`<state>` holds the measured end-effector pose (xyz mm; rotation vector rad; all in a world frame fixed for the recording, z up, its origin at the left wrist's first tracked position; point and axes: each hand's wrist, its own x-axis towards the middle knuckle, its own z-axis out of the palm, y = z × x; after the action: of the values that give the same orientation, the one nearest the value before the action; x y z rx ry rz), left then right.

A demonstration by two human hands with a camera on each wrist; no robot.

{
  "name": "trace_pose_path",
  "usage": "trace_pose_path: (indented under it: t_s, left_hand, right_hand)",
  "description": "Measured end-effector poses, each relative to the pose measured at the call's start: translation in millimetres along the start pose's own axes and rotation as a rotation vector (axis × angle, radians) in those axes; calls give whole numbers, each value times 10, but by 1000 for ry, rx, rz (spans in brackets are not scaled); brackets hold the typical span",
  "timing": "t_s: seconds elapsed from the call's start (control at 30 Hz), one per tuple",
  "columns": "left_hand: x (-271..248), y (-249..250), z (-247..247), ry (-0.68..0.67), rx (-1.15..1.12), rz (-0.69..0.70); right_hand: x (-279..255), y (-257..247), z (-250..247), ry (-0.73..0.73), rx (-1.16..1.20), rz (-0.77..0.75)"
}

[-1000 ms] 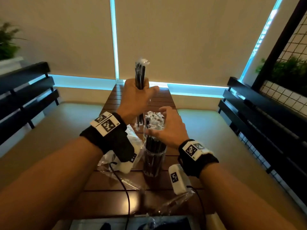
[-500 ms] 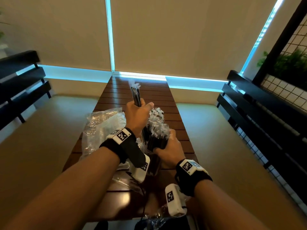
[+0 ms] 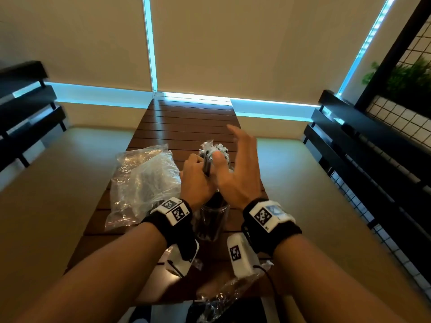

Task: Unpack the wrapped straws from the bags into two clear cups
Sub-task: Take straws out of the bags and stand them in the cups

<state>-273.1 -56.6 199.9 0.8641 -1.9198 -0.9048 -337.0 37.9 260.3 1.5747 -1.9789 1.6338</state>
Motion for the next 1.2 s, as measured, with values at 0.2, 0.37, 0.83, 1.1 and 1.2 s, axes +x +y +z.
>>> trace_pose_path:
  t_s: [0.2,0.37,0.83,1.1,1.2]
  left_hand:
    - [-40,-71,-71,-30,119,243]
    - [-84,-207,-387,-327,-114,91]
    - [57,-689,-968,-721,918,-260]
    - [-84,-831,-1080,-645,826,-244]
    - [-40,-805,-1154,-632,828,-216]
  right_hand:
    - [158,-45,223,-440,-347,-224]
    - [5,158,253,-480,-424,-197]
    - [-251,305,437,-696,-956,-306]
    - [-229,129,443,-694,-969,-359]
    - [-360,26,580,-570,-807,-565]
